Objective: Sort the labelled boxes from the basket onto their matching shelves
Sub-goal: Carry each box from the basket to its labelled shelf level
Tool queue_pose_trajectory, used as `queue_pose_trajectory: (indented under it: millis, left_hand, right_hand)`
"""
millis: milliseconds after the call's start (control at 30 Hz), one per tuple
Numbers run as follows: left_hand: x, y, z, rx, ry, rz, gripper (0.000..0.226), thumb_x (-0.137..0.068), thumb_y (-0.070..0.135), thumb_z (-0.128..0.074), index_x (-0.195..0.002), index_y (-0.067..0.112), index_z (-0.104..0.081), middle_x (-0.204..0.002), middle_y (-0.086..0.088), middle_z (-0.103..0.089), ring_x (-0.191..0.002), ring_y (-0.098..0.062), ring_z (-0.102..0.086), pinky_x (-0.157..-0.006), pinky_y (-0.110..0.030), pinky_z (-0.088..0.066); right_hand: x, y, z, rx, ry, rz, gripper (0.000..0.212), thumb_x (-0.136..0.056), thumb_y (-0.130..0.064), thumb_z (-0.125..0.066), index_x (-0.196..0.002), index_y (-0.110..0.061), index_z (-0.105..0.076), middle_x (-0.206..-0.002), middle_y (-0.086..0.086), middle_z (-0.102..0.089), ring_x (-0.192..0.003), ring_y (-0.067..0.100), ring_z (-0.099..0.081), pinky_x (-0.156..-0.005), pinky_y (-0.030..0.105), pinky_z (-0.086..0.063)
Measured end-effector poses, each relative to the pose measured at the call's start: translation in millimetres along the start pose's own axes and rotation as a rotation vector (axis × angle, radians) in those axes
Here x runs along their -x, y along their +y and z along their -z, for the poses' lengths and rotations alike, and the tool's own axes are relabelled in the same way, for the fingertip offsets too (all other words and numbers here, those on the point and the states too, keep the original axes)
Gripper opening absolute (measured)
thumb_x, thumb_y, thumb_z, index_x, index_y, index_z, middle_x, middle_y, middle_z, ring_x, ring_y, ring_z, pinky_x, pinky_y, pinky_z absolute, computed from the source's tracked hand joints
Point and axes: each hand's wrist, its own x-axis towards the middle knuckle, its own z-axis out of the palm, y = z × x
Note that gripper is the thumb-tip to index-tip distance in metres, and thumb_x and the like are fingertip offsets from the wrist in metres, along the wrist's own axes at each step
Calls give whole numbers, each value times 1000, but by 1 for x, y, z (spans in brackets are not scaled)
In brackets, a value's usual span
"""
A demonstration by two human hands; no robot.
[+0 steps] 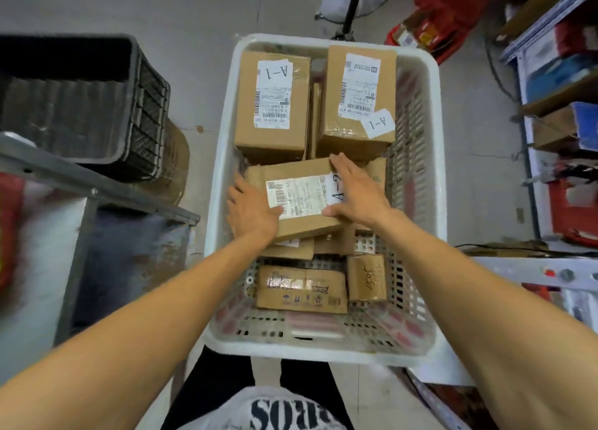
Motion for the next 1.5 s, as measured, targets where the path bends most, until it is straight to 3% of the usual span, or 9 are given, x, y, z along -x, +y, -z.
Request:
queue_pose_trajectory:
  millis: [233,333,467,567,700,900,1167,1433,1500]
  left_hand:
    - [-26,8,-1,-55,-91,-223,75,-87,19,-68,-148,17,-24,-141,-11,-40,-130,-32,-41,-108,-46,-35]
    - [-29,22,0,-207,-89,-438,80,-87,19,-67,-151,21,-21,-138,-8,-43,-126,-28,-45,-103,-41,-36]
    - [-14,20,-11,-90,75,-242,87,-80,30,-75,-146,8,-22,-142,-14,-36,-130,-31,-38,-104,-39,-35]
    - [-11,3,-28,316,-53,62,104,-71,32,-83,-146,7,-15,-150,-14,-28,-137,-33,-32,-111,-44,-31]
    - [-2,-22,-46,641,-243,55,125,-53,20,-92,-150,29,-13,-144,-2,-45,-131,-22,-45,-108,-47,-39]
    - [16,-32,-48,738,-356,-24,132,-56,-1,-86,-152,36,-4,-143,1,-48,-129,-16,-47,-108,-46,-40]
    - [43,-16,1,549,-468,-232,128,-67,-5,-81,-153,32,7,-140,13,-40,-125,-2,-36,-98,-18,-33]
    - [73,41,109,520,-475,-558,130,-61,2,-84,-151,43,1,-146,0,-41,-132,-20,-41,-109,-48,-38]
    - [88,54,133,510,-497,-657,129,-62,-3,-83,-151,42,-2,-142,2,-42,-127,-19,-44,-105,-42,-42]
  right_hand:
    - [18,3,-8,-16,111,-85,111,-54,-49,-89,-139,-11,-29,-136,8,-42,-119,29,-49,-94,41,-44]
    - [36,10,-25,109,-49,-221,91,-62,-72,-73,-125,-12,-45,-118,6,-55,-105,27,-58,-83,40,-49]
    - [52,27,-52,-309,-86,-312,51,-82,-67,-57,-78,-16,-52,-83,3,-65,-80,28,-64,-66,40,-50]
    - [51,31,-59,-717,-47,-392,52,-78,-51,-73,-113,-19,-52,-106,3,-63,-94,21,-63,-82,38,-53]
    - [42,11,-66,-847,-122,-253,111,-69,-30,-86,-151,-32,-11,-128,-11,-55,-112,8,-58,-94,28,-47]
    - [43,14,-66,-881,-125,-185,112,-66,-9,-87,-150,-24,-15,-115,-18,-56,-99,-9,-55,-80,10,-46]
    - [76,1,-43,-942,-13,-205,103,-62,-12,-89,-144,-17,-28,-129,0,-60,-118,15,-57,-104,43,-45]
    - [132,-63,55,-920,330,-73,95,-66,-6,-86,-142,-15,-31,-130,-1,-58,-109,7,-57,-82,14,-51]
    - [158,-77,70,-931,445,-53,97,-66,-3,-84,-143,-18,-27,-130,-1,-59,-114,10,-58,-89,24,-52]
